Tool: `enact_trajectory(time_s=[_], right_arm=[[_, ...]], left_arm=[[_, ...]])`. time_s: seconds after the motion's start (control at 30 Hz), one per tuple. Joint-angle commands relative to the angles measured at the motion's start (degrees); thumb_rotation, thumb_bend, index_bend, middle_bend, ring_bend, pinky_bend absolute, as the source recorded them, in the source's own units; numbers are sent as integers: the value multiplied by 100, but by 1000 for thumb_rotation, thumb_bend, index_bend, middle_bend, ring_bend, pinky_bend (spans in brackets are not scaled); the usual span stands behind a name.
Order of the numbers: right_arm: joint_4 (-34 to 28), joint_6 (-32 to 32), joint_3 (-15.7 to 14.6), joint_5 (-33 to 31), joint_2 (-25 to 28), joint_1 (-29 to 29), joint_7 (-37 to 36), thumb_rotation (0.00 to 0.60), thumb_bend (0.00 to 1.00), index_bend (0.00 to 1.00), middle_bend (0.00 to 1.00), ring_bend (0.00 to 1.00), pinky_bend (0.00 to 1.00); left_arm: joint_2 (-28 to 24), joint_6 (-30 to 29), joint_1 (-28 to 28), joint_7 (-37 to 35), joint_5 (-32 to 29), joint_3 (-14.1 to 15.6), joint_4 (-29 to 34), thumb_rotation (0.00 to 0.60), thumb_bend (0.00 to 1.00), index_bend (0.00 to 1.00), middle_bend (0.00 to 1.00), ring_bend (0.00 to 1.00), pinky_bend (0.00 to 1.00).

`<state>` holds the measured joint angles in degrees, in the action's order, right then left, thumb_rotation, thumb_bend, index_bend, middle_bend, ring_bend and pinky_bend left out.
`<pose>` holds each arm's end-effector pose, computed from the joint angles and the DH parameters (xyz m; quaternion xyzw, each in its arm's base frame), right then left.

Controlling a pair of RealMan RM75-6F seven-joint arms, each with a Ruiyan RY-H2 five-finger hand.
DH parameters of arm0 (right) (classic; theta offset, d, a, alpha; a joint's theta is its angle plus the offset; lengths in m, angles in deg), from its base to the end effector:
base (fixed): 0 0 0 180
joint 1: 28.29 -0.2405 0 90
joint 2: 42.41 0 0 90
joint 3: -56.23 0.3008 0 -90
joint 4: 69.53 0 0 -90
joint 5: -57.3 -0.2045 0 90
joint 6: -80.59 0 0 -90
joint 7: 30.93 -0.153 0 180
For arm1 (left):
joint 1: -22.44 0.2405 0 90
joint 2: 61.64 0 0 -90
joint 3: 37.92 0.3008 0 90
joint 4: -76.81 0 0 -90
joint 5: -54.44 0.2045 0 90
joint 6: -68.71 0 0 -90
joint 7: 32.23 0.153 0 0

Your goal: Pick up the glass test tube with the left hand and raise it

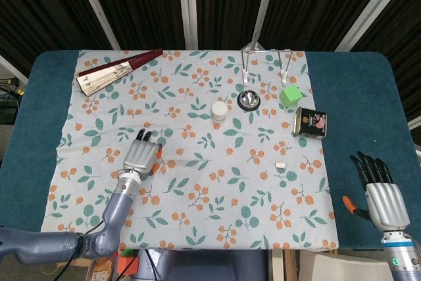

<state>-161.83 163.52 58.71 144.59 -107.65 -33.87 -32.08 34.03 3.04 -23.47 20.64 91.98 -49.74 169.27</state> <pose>-0.3449 -0.1957 0.1690 0.6049 -0.4031 0.3950 0.5618 -0.1599 0.3647 -0.0466 -0.7444 -0.3737 -0.2428 0.4973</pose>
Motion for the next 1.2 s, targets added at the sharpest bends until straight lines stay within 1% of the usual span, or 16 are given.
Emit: enact_trajectory(time_s=[0.03, 0.1, 0.27, 0.4, 0.53, 0.8, 0.93, 1.07, 1.13, 1.2], right_arm=[[5, 0, 0, 0, -3, 0, -9, 600, 312, 0, 0, 0, 0], [6, -4, -1, -3, -4, 0, -6, 600, 311, 0, 0, 0, 0], [8, -6, -2, -9, -8, 1, 3, 600, 311, 0, 0, 0, 0], [7, -3, -7, 1, -11, 2, 24, 600, 311, 0, 0, 0, 0], [6, 5, -16, 15, -13, 6, 52, 600, 311, 0, 0, 0, 0], [-26, -13, -20, -7, -17, 8, 86, 600, 311, 0, 0, 0, 0], [-49, -35, -12, -10, -35, -11, 117, 600, 312, 0, 0, 0, 0], [-114, -47, 23, -1, -64, -52, 196, 600, 311, 0, 0, 0, 0], [-208, -124, 58, -41, -70, -112, 321, 600, 311, 24, 0, 0, 0], [-302, -244, 103, -94, -67, -199, 491, 600, 312, 74, 0, 0, 0]], left_arm=[[8, -21, -33, 10, -60, 2, -34, 600, 411, 520, 529, 113, 0], [7, -29, -46, 4, -97, 9, -48, 600, 453, 536, 552, 123, 0], [9, -70, -50, -114, 3, 50, -94, 600, 605, 594, 614, 158, 2], [-24, -113, -24, -322, 322, 100, -100, 600, 659, 621, 642, 175, 6], [-104, -173, 46, -714, 870, 155, -121, 600, 672, 635, 662, 193, 23], [-307, -236, 258, -1557, 1703, 263, -246, 600, 679, 647, 673, 194, 24], [-388, -302, 388, -2183, 2186, 270, -386, 600, 679, 649, 674, 194, 24], [-517, -371, 439, -2602, 2601, 242, -490, 600, 679, 647, 674, 194, 24], [-634, -383, 448, -2779, 2736, 177, -460, 600, 679, 647, 674, 194, 24], [-750, -379, 448, -2922, 2802, 94, -399, 600, 679, 647, 674, 194, 24]])
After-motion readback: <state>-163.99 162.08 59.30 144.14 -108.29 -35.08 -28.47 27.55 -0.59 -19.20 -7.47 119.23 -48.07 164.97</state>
